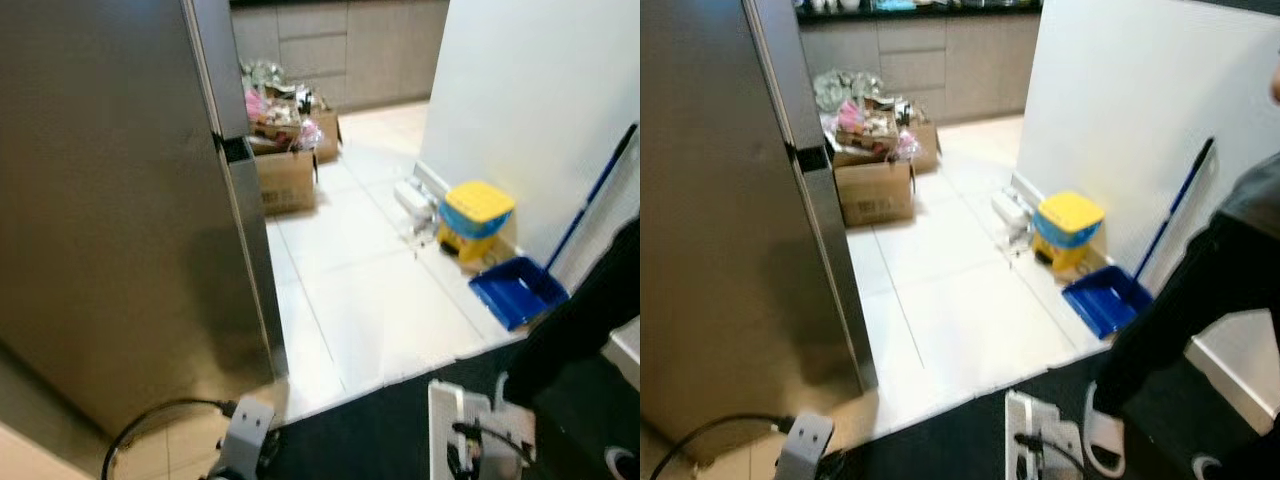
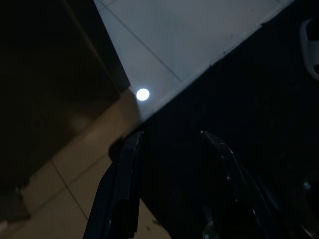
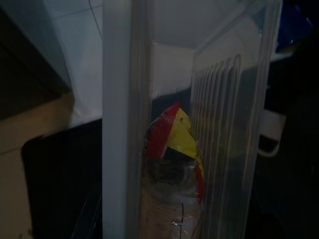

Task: Restocking fridge

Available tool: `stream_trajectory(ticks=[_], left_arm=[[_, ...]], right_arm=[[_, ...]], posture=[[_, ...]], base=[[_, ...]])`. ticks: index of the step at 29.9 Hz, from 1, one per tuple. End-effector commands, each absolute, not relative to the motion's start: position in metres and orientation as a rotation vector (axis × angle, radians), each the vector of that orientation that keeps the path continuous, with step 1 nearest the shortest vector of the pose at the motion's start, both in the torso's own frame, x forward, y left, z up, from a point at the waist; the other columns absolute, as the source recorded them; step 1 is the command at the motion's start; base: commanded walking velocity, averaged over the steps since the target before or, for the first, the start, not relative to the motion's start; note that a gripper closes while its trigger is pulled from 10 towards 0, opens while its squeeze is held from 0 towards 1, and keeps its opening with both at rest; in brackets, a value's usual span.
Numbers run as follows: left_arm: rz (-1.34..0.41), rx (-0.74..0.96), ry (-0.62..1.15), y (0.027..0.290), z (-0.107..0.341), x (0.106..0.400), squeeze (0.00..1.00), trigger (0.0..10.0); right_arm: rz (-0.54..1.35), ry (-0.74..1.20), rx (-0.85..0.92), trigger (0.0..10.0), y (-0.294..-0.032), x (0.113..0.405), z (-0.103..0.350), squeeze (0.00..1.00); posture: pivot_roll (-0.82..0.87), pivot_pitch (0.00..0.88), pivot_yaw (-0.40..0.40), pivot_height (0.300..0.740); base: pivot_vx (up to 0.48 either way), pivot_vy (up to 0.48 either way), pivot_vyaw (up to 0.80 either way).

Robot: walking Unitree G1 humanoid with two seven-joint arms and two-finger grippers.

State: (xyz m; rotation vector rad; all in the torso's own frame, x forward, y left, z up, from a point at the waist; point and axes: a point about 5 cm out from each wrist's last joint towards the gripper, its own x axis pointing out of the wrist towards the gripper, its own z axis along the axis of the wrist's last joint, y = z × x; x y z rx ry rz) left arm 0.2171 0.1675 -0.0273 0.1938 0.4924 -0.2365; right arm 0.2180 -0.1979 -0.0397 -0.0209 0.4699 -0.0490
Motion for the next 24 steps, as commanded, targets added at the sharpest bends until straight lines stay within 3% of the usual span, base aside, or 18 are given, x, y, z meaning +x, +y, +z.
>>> stream_trajectory(ticks=[1, 10, 24], left_arm=[[-0.247, 0.201, 0.517, 0.167, -0.032, 0.212, 0.0, 10.0], [-0.22, 0.201, 0.524, 0.17, -0.032, 0.212, 0.0, 10.0], [-0.143, 0.136, 0.441, 0.167, -0.014, 0.222, 0.0, 10.0]], right_arm=[[-0.058, 0.472, -0.027, 10.0, -0.201, 0.216, -0.04, 0.0], [-0.029, 0.471, -0.047, 10.0, -0.198, 0.216, -0.04, 0.0], [0.113, 0.49, -0.154, 10.0, -0.188, 0.208, -0.045, 0.0]], posture=[[-0.08, 0.098, 0.022, 0.736], [-0.08, 0.102, 0.024, 0.736], [-0.07, 0.109, 0.022, 0.736]], base=[[0.398, 0.0, 0.0], [0.334, 0.0, 0.0], [0.0, 0.0, 0.0]])
